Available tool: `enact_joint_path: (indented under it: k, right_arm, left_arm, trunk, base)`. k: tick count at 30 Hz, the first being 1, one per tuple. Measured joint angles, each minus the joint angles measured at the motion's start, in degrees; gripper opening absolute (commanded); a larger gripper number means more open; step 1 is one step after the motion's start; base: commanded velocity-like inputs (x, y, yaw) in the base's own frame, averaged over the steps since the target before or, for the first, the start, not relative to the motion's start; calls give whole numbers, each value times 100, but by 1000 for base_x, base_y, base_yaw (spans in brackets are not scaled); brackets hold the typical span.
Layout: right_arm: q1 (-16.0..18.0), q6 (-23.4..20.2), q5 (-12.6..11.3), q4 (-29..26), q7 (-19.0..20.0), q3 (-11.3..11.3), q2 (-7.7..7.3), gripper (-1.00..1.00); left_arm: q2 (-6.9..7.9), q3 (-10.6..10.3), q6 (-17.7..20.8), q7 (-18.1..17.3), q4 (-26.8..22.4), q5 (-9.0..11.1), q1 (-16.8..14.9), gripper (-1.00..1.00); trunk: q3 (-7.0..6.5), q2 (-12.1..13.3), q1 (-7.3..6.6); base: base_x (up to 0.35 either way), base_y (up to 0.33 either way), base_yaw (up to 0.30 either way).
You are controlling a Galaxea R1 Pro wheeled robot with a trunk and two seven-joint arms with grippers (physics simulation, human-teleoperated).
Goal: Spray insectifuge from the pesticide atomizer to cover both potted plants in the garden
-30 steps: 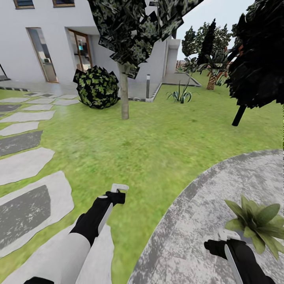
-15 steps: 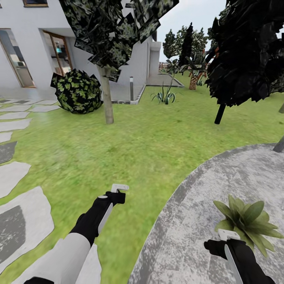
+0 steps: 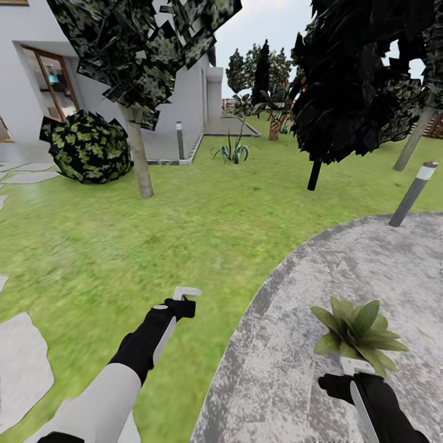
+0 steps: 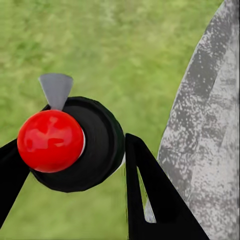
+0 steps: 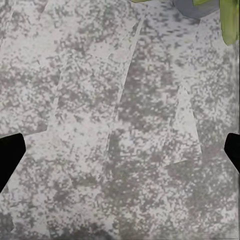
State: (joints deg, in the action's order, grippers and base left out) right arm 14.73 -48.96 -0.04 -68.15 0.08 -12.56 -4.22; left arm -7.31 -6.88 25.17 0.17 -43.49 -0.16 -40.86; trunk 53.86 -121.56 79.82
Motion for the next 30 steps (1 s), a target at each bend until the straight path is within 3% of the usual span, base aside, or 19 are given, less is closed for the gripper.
enact_joint_path:
  k: [12,20,30]
  right_arm:
    - [0,0,1,0,0,0,0,100]
    - [0,-1,-3,-1,0,-1,0,100]
    - [0,-1,-6,-1,0,0,0,100]
  left_arm:
    - [0,0,0,2,-1,1,1,-100]
    - [1,-1,2,0,0,2,0,-100]
    - [1,-1,2,1,0,1,1,-100]
  trunk:
    - [-37,0,-1]
    - [-46,0,-3]
    - [-97,0,-3]
  base:
    - [31,-3,-240]
    - [268,-111,-51]
    - [299,-132,-177]
